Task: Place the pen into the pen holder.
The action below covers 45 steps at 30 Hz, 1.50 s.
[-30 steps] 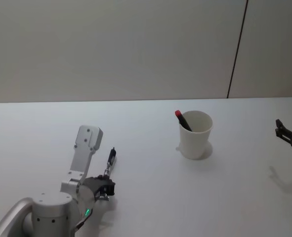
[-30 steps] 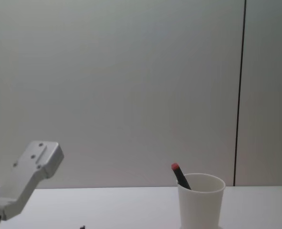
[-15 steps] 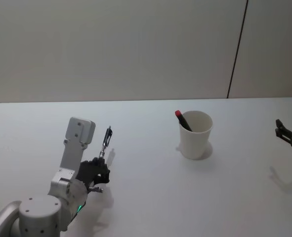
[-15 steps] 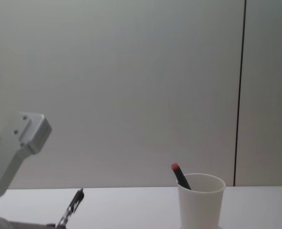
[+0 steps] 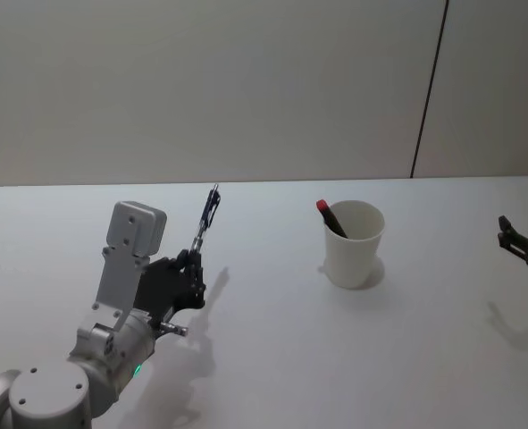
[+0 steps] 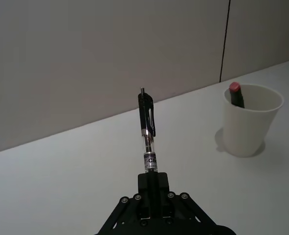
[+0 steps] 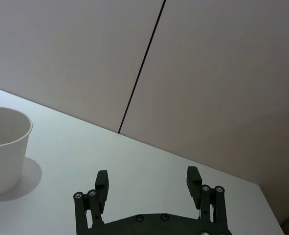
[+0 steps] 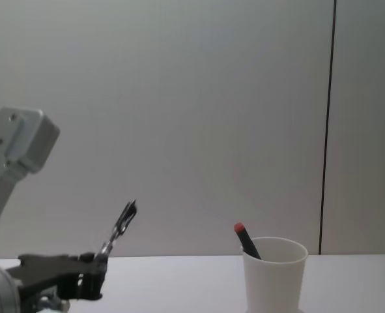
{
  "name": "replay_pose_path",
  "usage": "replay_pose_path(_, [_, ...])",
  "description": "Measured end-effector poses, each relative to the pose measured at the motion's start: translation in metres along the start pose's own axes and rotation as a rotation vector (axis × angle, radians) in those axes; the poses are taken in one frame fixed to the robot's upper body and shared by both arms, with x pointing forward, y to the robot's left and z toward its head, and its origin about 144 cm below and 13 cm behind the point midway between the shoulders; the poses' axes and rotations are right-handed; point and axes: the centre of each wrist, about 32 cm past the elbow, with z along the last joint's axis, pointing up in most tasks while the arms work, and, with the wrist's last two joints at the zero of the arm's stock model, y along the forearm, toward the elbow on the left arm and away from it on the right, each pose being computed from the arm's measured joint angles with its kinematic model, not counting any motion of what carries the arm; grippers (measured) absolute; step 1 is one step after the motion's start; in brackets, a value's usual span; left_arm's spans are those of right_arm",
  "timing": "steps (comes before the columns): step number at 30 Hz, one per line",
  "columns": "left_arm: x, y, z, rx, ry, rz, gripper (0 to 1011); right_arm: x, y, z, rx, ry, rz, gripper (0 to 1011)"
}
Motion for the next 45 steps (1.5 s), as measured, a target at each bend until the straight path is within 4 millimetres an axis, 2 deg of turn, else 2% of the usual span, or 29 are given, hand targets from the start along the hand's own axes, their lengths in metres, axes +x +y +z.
replay_pose_path(11, [0.005, -0.001, 0.005, -0.141, -0.041, -0.139, 129, 0.000, 0.000, 0.000, 0.000, 0.000, 0.000, 1001])
replay_pose_path(21, [0.009, -0.013, 0.011, -0.237, -0.072, -0.279, 127, 0.000, 0.000, 0.000, 0.000, 0.000, 0.000, 1001])
replay_pose_path(31, [0.008, -0.038, 0.020, -0.312, -0.102, -0.444, 127, 0.000, 0.000, 0.000, 0.000, 0.000, 0.000, 1001])
replay_pose_path(45, [-0.001, -0.072, 0.035, -0.316, -0.148, -0.565, 127, 0.000, 0.000, 0.000, 0.000, 0.000, 0.000, 1001])
